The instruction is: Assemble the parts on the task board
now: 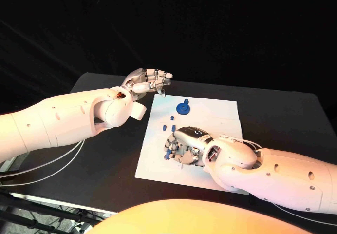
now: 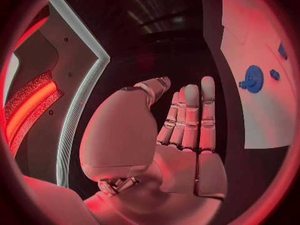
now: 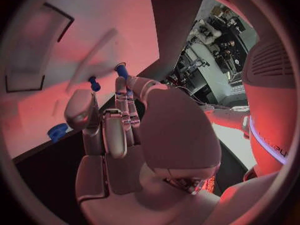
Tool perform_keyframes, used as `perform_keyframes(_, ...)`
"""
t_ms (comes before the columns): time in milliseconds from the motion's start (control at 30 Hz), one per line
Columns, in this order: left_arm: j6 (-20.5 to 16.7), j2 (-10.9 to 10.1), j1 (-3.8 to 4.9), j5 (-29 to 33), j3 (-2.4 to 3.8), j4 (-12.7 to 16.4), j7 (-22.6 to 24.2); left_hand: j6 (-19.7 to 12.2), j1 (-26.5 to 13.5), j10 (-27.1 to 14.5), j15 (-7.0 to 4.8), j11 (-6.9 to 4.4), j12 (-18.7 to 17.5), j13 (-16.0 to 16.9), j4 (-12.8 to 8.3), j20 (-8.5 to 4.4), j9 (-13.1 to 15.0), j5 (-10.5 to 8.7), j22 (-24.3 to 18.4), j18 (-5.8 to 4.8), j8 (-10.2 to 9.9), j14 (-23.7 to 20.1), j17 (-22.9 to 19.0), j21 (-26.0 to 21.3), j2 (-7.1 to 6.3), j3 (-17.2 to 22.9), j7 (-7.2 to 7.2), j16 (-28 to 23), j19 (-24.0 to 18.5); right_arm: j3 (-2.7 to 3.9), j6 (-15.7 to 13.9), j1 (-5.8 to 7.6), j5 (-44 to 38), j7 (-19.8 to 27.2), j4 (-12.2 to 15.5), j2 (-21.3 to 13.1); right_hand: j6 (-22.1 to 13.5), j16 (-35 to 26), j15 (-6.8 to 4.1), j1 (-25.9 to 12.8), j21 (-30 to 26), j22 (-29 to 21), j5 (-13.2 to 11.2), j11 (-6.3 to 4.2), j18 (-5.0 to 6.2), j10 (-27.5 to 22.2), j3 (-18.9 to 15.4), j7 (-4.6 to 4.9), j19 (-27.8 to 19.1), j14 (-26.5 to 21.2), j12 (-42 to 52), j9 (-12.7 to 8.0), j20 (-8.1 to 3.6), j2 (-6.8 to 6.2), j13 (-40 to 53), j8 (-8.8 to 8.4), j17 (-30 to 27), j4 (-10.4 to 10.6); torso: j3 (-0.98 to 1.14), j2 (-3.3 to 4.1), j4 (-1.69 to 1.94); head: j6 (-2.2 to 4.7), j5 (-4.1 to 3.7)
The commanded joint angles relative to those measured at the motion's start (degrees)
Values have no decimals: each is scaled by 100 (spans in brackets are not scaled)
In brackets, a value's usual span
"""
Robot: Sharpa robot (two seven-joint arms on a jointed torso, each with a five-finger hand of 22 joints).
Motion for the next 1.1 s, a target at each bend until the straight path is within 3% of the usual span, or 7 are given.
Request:
perform_keyframes(33, 90, 13, 5, -11, 4, 6, 24, -58, -7, -35, 30, 11, 17, -5, -2, 31, -5, -4, -5, 81, 27, -6, -8, -30, 27, -37, 47, 29, -3, -3, 32, -14, -118, 69, 2, 7, 28, 4, -32, -39, -34, 10, 19, 7, -54, 32, 17, 11, -25, 262, -32, 286, -30, 18, 1, 152, -4, -5, -8, -4, -3, 1, 6)
perform_keyframes(733, 95, 6, 5, -11, 4, 9, 18, -58, -7, -35, 30, 11, 17, -5, -2, 31, -5, -4, -5, 81, 27, -6, -8, -30, 27, -37, 47, 29, -3, -14, 110, -46, -307, -25, -114, 75, 17, 2, -30, -57, -55, 4, 18, 10, -51, 36, 33, 15, -33, 261, -47, 299, -29, 20, 4, 157, -8, -26, -9, -4, 1, 1, 6)
perform_keyframes(1100, 99, 5, 6, -11, 4, 10, 9, -58, -7, -35, 30, 11, 17, -5, -2, 31, -5, -4, -5, 81, 27, -6, -8, -30, 27, -37, 47, 29, -3, -24, 319, -59, -468, -205, -144, 121, 3, -7, -26, -88, -73, 0, 15, 15, -48, 34, 41, 20, -40, 257, -63, 309, -27, 10, 6, 159, -26, -41, -10, -6, 0, 1, -2)
